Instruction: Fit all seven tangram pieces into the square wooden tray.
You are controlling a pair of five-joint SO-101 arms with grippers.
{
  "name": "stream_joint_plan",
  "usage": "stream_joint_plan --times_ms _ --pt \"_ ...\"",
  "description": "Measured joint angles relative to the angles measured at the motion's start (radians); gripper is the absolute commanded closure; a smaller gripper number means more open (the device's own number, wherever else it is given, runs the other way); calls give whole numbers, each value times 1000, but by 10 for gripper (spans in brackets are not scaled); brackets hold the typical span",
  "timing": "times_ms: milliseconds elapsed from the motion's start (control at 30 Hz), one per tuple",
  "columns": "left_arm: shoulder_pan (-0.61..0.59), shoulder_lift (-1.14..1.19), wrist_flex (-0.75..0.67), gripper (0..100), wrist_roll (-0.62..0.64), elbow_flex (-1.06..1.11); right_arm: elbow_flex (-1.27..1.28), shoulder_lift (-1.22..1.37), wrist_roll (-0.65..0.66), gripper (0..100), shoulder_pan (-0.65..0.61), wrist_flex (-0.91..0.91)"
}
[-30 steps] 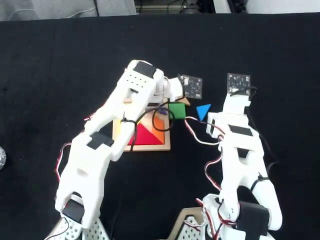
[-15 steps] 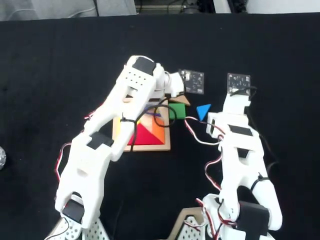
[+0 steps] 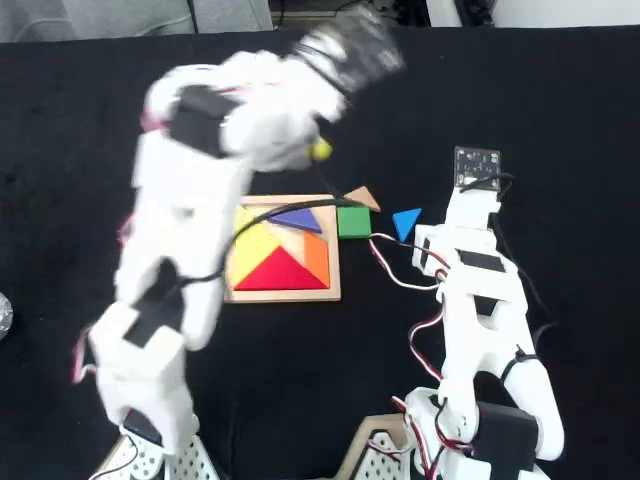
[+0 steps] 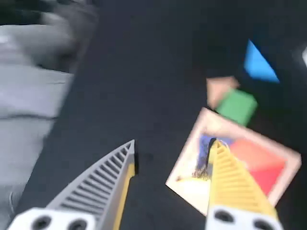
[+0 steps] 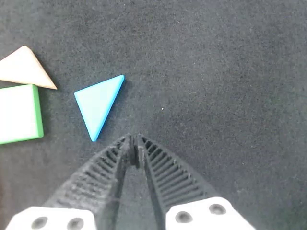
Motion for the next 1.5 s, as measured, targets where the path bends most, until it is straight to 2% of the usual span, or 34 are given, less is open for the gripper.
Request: stream_joint_plan --times_ms 100,200,300,433,533,667,833,1000,1067,1300,1500 --pt "-118 -129 0 755 166 18 -15 0 63 986 -3 43" --pt "-299 -272 0 755 322 129 -126 0 144 987 -46 221" --pt "-470 -393 0 786 361 331 -273 0 196 987 -126 425" --pt "-600 -525 -12 895 377 686 -436 0 247 987 -270 609" --pt "-677 -615 -130 936 408 971 -505 0 252 988 -402 660" --pt "-789 -690 -408 935 500 1392 -566 6 252 988 -575 671" --pt "-827 -720 -700 936 537 1870 -726 195 253 988 -669 684" --pt "-829 -723 -902 938 588 2139 -997 500 253 988 -672 761" --pt "-829 -726 -937 977 608 2170 -1103 603 252 988 -675 789" --pt "-830 -730 -954 971 577 2176 -1350 908 206 988 -692 809" --pt "-830 -730 -959 971 557 2190 -1481 1033 186 988 -695 838"
